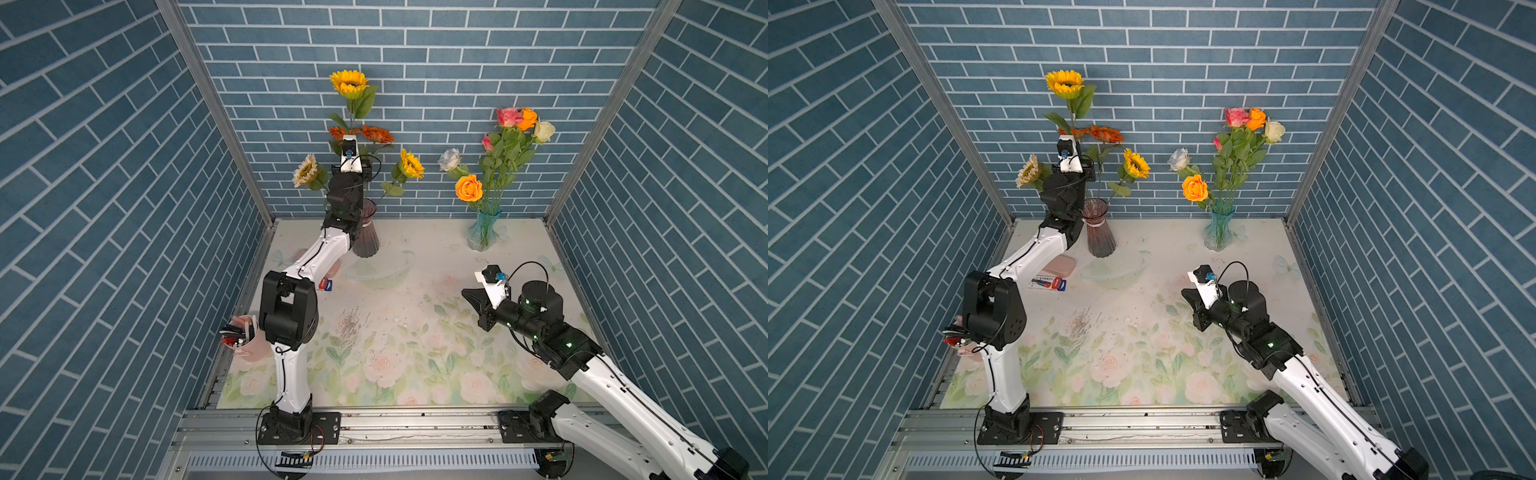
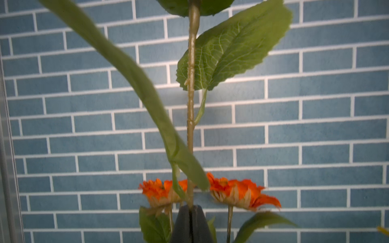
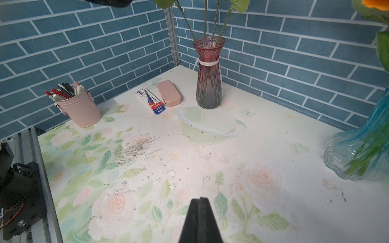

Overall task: Arrange the flowers in different vases according to their variety
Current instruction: Insert the flower into the vase.

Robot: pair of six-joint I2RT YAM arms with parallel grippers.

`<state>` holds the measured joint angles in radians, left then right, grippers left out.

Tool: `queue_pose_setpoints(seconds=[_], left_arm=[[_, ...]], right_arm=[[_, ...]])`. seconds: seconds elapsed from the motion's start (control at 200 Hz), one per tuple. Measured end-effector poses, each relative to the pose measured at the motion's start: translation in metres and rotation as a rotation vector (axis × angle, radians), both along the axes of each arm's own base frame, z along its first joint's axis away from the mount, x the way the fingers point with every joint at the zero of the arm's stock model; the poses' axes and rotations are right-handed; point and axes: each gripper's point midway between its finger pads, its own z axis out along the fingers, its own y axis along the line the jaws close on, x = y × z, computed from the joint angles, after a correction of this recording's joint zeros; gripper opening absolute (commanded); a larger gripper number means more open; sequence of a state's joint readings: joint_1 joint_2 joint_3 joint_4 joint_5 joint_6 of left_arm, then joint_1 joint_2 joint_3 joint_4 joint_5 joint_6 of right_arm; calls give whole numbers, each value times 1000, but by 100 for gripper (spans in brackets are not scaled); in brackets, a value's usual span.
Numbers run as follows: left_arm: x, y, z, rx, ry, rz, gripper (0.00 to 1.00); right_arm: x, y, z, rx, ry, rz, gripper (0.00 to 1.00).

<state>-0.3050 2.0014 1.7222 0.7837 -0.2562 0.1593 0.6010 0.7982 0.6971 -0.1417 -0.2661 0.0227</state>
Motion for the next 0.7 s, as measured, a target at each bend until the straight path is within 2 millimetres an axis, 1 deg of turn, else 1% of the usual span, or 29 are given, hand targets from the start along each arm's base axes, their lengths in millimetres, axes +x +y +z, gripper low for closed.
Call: queue_pose_setpoints(seconds=[0.07, 0.14, 0.175, 0.205, 0.225, 0.295, 0.355, 0.405, 0.51, 0.605, 0.7], left_arm=[[2, 2, -20, -11, 28, -4, 0], [3, 2, -33, -27, 47, -10, 0], [3, 2, -39, -36, 54, -15, 11], [4, 2, -44, -41, 62, -18, 23], [4, 2, -46, -48, 66, -21, 29], [5, 2, -59, -73, 93, -32, 45], [6, 1, -69, -84, 124, -40, 54], [6, 1, -78, -96, 152, -48, 57], [1, 1, -91, -126, 199, -59, 59], [-9, 1, -101, -143, 234, -69, 60], [-24, -3, -111, -146, 273, -72, 62]], right_arm=[[0, 0, -1, -3, 4, 0, 0], [1, 0, -1, -3, 4, 0, 0], [1, 0, -1, -3, 4, 0, 0], [1, 0, -2, -3, 5, 0, 0], [1, 0, -2, -3, 5, 0, 0], [1, 1, -2, -5, 7, 0, 0], [1, 1, -3, -6, 9, 0, 0], [2, 1, -4, -6, 11, 2, 0], [2, 2, -3, -2, 12, 6, 0], [2, 3, -2, 5, 9, 9, 0], [1, 4, -1, 9, 9, 15, 0]])
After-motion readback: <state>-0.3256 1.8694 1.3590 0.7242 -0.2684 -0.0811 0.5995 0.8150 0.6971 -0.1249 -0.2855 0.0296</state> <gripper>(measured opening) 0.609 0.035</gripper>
